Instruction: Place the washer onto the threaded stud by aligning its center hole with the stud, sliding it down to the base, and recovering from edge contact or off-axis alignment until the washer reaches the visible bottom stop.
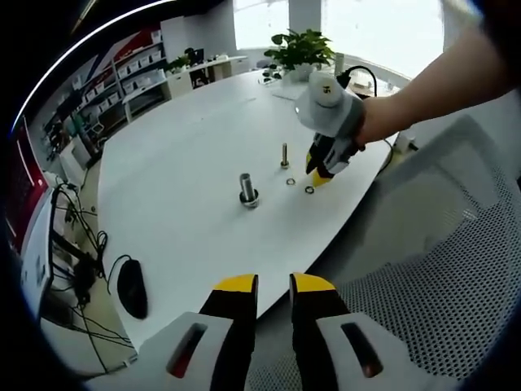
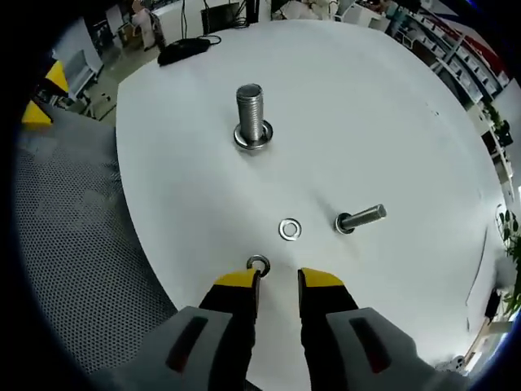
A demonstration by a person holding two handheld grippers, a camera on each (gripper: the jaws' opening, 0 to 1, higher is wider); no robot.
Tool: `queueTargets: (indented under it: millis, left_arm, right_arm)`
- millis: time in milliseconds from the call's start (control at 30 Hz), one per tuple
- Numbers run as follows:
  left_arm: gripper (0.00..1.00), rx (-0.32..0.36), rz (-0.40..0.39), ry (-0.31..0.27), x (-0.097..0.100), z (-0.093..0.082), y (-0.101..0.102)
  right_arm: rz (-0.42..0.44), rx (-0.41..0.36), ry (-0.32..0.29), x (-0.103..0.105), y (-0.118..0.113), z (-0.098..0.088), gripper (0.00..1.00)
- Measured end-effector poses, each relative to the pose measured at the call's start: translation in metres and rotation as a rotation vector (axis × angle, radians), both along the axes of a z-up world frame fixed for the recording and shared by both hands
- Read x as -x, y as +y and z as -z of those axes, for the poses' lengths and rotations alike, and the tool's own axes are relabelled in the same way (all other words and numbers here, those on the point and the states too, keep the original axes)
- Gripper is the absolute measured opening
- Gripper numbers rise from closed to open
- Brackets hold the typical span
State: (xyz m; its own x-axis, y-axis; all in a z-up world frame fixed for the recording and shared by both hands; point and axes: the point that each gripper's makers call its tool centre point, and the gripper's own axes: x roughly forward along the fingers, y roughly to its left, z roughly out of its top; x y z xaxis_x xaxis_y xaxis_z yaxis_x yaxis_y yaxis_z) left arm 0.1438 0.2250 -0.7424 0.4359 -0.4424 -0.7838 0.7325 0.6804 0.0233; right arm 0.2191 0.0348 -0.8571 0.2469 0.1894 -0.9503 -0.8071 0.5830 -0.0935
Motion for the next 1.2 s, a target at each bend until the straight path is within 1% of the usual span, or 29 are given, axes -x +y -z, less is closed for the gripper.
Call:
queueTargets:
  millis: [100, 200, 233, 300, 367, 433, 467, 567, 667, 700, 733, 800, 900, 933, 967, 1067, 1100, 1200]
  left_arm:
    - [0.13, -0.006, 0.002, -0.001, 0.0, 0.0, 0.0]
    - [0.13, -0.003, -0.004, -0.002, -0.001, 0.0, 0.001]
    - [0.13, -0.004, -0.005, -0.002, -0.001, 0.0, 0.001]
    - [0.13, -0.008, -0.007, 0.0, -0.001, 0.0, 0.001]
    - [0.13, -0.01, -0.01, -0.001, -0.002, 0.0, 0.002]
    - [0.13, -0.007, -0.015, 0.001, -0.002, 0.001, 0.002]
    - [0.13, -0.007, -0.016, 0.001, -0.002, 0.001, 0.003]
    - [0.13, -0.011, -0.019, 0.004, -0.002, 0.001, 0.003]
    - [0.13, -0.01, -0.025, 0.005, -0.003, 0.002, 0.004]
    - [0.13, -0.01, -0.028, 0.007, -0.003, 0.002, 0.004]
    - [0.13, -0.011, -0.028, 0.008, -0.003, 0.002, 0.004]
    - [0.13, -0.011, -0.028, 0.01, -0.003, 0.003, 0.004]
    - [0.13, -0.014, -0.025, 0.014, -0.002, 0.003, 0.004]
    - [0.13, -0.015, -0.026, 0.014, -0.002, 0.003, 0.004]
    - [0.13, -0.014, -0.026, 0.014, -0.002, 0.003, 0.004]
    - [0.13, -0.014, -0.03, 0.012, -0.002, 0.003, 0.005]
    - [0.13, -0.015, -0.031, 0.011, -0.002, 0.003, 0.005]
    - [0.13, -0.016, -0.035, 0.008, -0.003, 0.003, 0.006]
  right_arm:
    - [-0.004, -0.002, 0.023, 0.004, 0.003, 0.006, 0.21]
    - [-0.004, 0.01, 0.03, 0.005, 0.005, 0.008, 0.21]
    - [-0.001, 0.004, 0.033, 0.005, 0.008, 0.007, 0.21]
    - [-0.008, 0.005, 0.028, 0.005, 0.011, 0.007, 0.21]
    - [-0.025, 0.033, 0.023, 0.005, 0.008, 0.009, 0.21]
    - [-0.035, 0.038, 0.033, 0.005, 0.006, 0.012, 0.21]
    - [-0.021, 0.017, 0.025, 0.002, 0.007, 0.011, 0.2]
    - [-0.018, 0.015, 0.024, -0.002, 0.007, 0.01, 0.2]
    - [-0.058, 0.027, 0.029, -0.003, 0.008, 0.011, 0.2]
    - [-0.085, 0.031, 0.027, -0.003, 0.008, 0.012, 0.19]
    - [-0.111, 0.028, 0.025, -0.002, 0.009, 0.012, 0.19]
    - [-0.123, 0.007, 0.03, 0.001, 0.009, 0.012, 0.17]
    - [-0.077, -0.052, 0.059, 0.001, 0.009, 0.011, 0.16]
    - [-0.082, -0.053, 0.063, 0.001, 0.008, 0.011, 0.16]
    - [-0.11, -0.049, 0.073, 0.002, 0.009, 0.012, 0.16]
    - [-0.228, 0.014, 0.099, 0.005, 0.007, 0.012, 0.17]
    - [-0.246, 0.026, 0.11, 0.007, 0.006, 0.012, 0.19]
    - [-0.316, 0.028, 0.128, 0.009, 0.007, 0.013, 0.21]
